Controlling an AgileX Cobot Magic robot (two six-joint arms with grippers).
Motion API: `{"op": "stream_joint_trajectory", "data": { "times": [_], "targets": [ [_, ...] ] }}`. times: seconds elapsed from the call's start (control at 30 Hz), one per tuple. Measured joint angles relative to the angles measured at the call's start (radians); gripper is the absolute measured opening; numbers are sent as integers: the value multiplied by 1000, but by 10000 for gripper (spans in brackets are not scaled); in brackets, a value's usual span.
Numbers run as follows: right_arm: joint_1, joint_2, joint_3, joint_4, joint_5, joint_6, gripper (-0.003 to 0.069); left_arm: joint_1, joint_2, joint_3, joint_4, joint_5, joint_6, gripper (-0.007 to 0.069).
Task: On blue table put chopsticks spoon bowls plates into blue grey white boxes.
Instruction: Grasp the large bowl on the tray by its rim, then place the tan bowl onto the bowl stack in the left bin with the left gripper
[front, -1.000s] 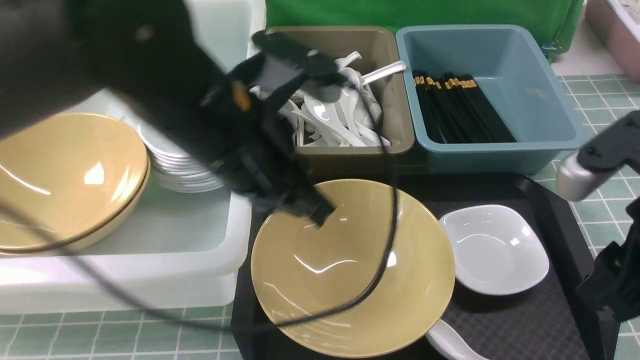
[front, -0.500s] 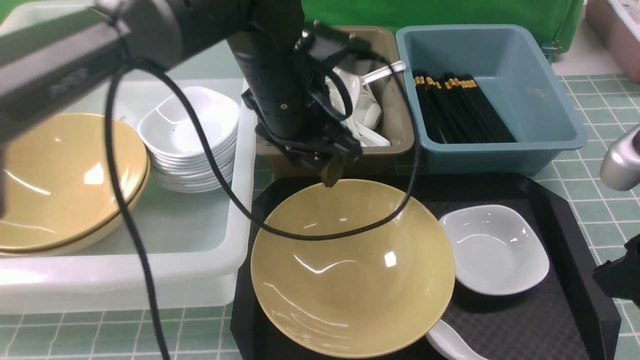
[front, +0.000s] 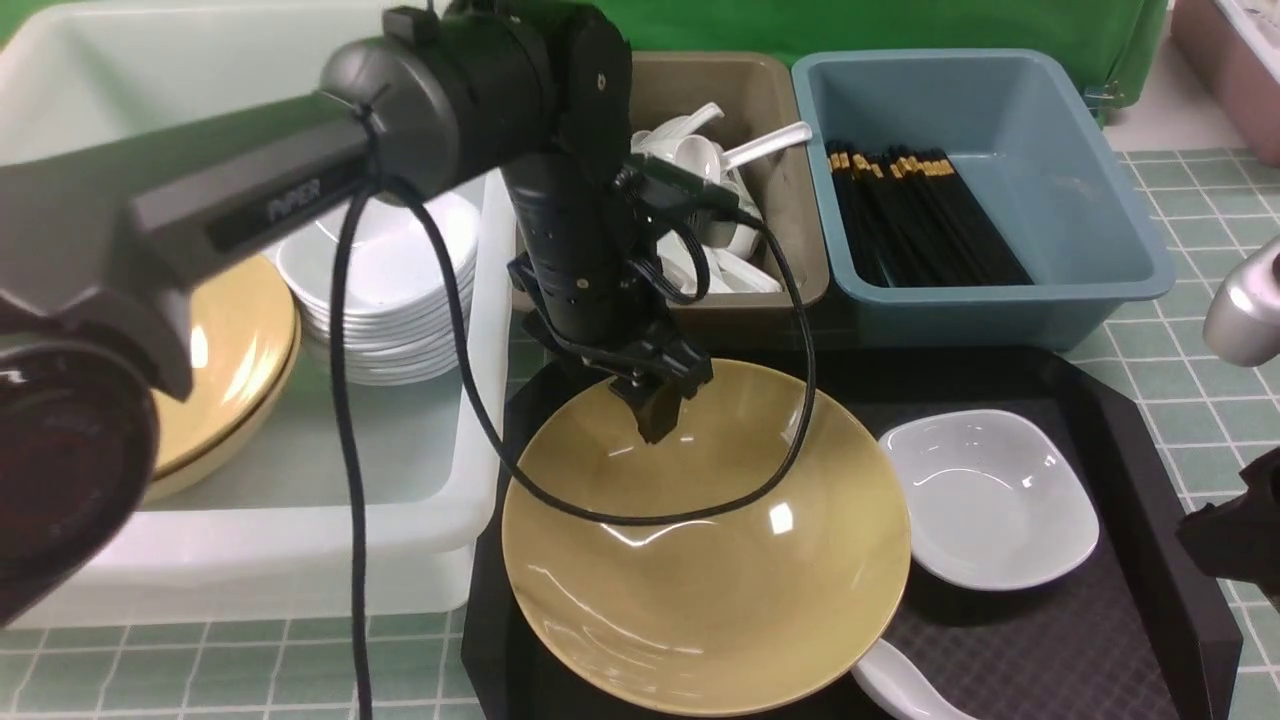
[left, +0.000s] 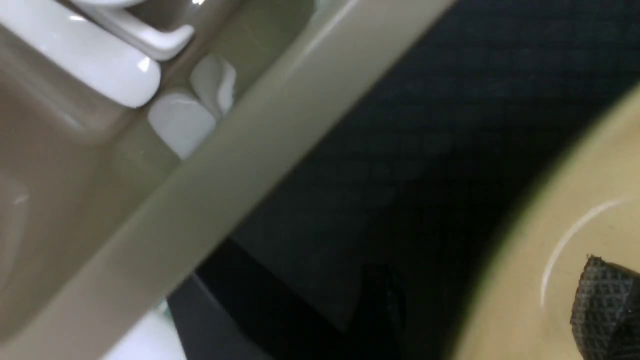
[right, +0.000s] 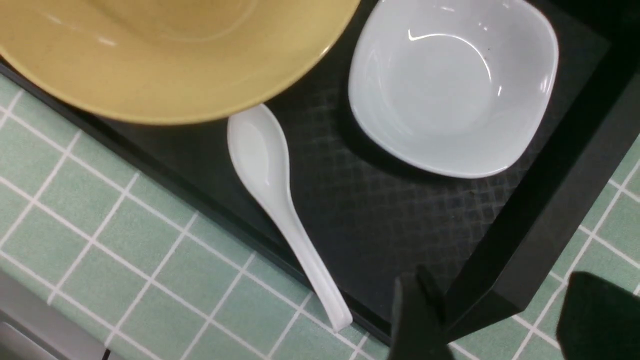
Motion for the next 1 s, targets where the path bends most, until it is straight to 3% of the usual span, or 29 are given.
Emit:
{"op": "stream_joint_trajectory", "data": {
  "times": [0.1,0.27,0.4,0.47,0.5,0.6,0.8,1.0],
  "targets": [
    [0,0,0,0,-6,0,413,0,19,0,0,-17,0,430],
    [0,0,0,0,-7,-17,382,0,31,0,0,-21,-5,301],
    [0,0,0,2,-27,-24,248,2,27,-1,-21,15,-11,104],
    [0,0,0,3,-38,-24,197,3,22,-1,-45,23,-18,73],
    [0,0,0,7,-54,-29,124,3,13,-3,-80,24,-26,39],
    [0,0,-9,19,-66,-62,42,1,-19,-3,-103,23,-28,15],
    [0,1,-109,94,-66,-138,37,9,-148,-3,-108,14,-38,8],
    [1,42,-253,220,-61,-246,37,104,-294,-3,-197,26,-49,8]
  ]
}}
